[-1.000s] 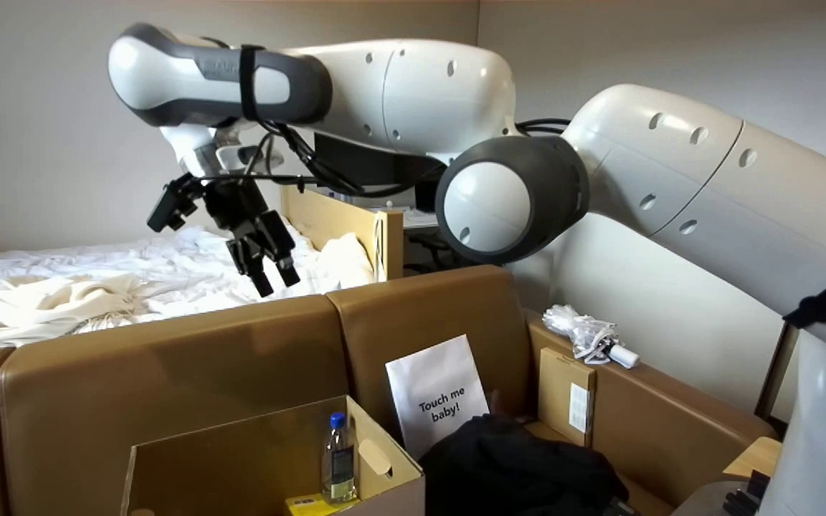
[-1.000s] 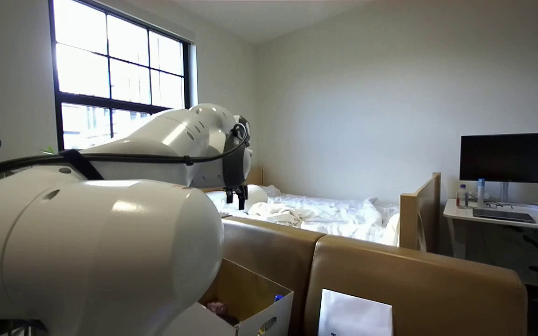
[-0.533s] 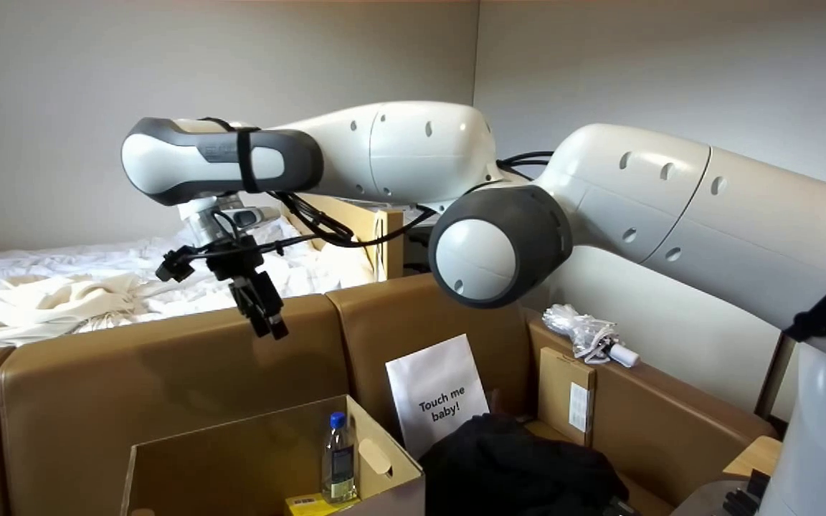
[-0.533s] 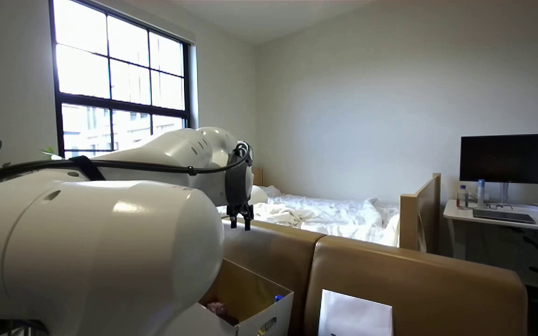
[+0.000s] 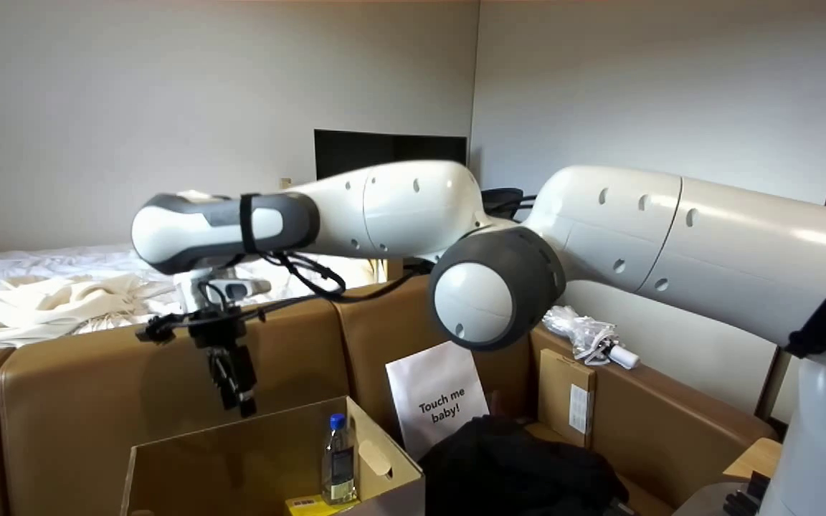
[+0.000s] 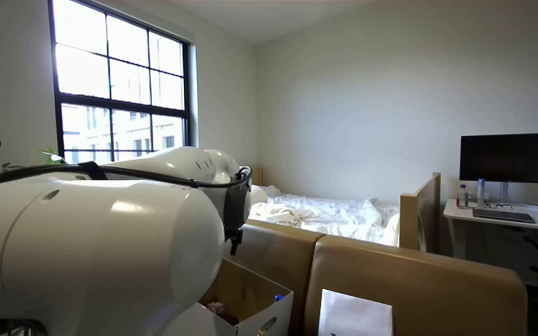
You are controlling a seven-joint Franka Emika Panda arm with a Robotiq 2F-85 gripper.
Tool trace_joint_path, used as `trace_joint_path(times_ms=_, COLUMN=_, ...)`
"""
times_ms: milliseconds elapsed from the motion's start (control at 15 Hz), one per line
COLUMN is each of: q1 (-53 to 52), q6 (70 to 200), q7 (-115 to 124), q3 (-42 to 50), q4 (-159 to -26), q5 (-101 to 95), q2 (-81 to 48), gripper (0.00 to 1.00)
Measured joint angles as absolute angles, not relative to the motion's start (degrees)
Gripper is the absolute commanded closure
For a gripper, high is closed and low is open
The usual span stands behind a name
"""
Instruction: Remove the black cloth and bottle and put the on the sofa
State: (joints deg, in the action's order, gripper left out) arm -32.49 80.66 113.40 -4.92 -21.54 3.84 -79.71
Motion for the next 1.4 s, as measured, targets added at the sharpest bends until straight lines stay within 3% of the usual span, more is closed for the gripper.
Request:
trace_joint_path(times_ms=267, q1=-33.5, q6=89.4, q7=114.9, q3=-6.5, q4=-25.2, q5=5.3, q2=-87.1, gripper=0.00)
trace_joint_path(times_ms=733, q1=-34.4, q6=97.1, q7=129.3, q3=-5.7, q4=-33.2, q5=5.5, q2=-87.6, gripper=0.00)
trace_joint_path(times_ms=1400, q1=-33.8, q6=102.4, q7=149.6, q3=-0.4, q4=-47.1, q5=5.5, q2=-78.6, gripper=0.00)
